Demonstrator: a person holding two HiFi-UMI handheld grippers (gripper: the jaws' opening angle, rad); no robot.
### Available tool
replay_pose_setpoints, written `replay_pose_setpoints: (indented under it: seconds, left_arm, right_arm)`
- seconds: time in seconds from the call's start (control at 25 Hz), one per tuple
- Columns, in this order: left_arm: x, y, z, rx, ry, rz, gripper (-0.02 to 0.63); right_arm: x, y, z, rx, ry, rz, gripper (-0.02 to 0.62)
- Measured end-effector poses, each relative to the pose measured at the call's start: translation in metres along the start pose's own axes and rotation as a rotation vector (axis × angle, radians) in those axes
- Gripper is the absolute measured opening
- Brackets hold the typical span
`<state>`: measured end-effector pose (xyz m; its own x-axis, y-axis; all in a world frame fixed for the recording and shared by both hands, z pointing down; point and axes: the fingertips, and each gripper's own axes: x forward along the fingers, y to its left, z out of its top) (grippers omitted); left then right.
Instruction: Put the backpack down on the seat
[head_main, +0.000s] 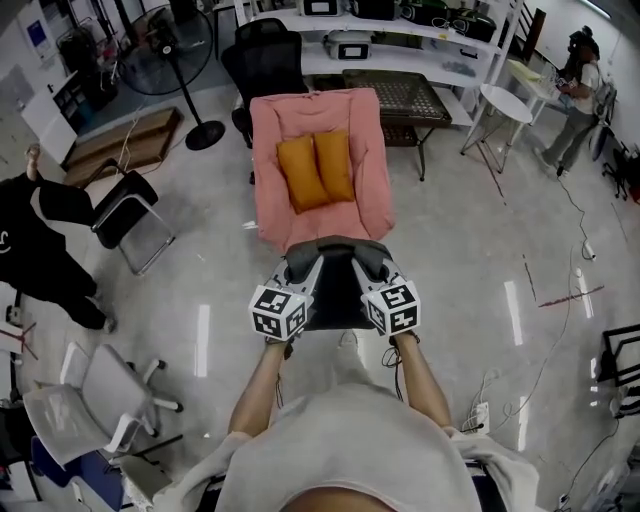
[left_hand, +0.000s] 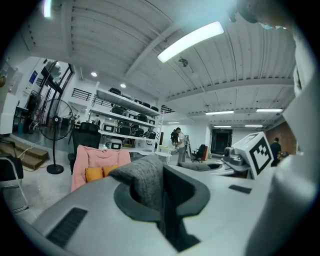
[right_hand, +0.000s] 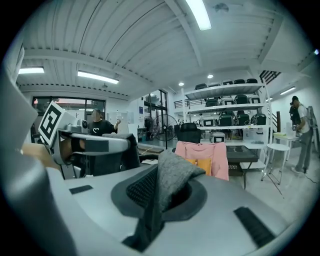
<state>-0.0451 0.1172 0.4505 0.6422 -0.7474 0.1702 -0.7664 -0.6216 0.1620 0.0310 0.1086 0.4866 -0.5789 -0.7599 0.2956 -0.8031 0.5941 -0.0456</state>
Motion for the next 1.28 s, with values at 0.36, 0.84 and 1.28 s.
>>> replay_pose_setpoints:
  seconds: [0.36,0.84,1.28]
  left_arm:
    - [0.099,0.055,0.033,-0.014,0.007,0.035,0.035]
    - [0.201,0.116,0.056,-0.031,0.014,0.077,0.035]
    - [0.245,0.154,0.053,-0.046,0.037,0.09,0.035]
  right_arm:
    - [0.075,-0.085,0.034,0.012,0.004,0.037,0.028]
    - [0.161,-0.174,0.064,0.01,0.004,0.081,0.029]
    - [0.211,-0.208,0.062,0.026,0.029,0.102,0.028]
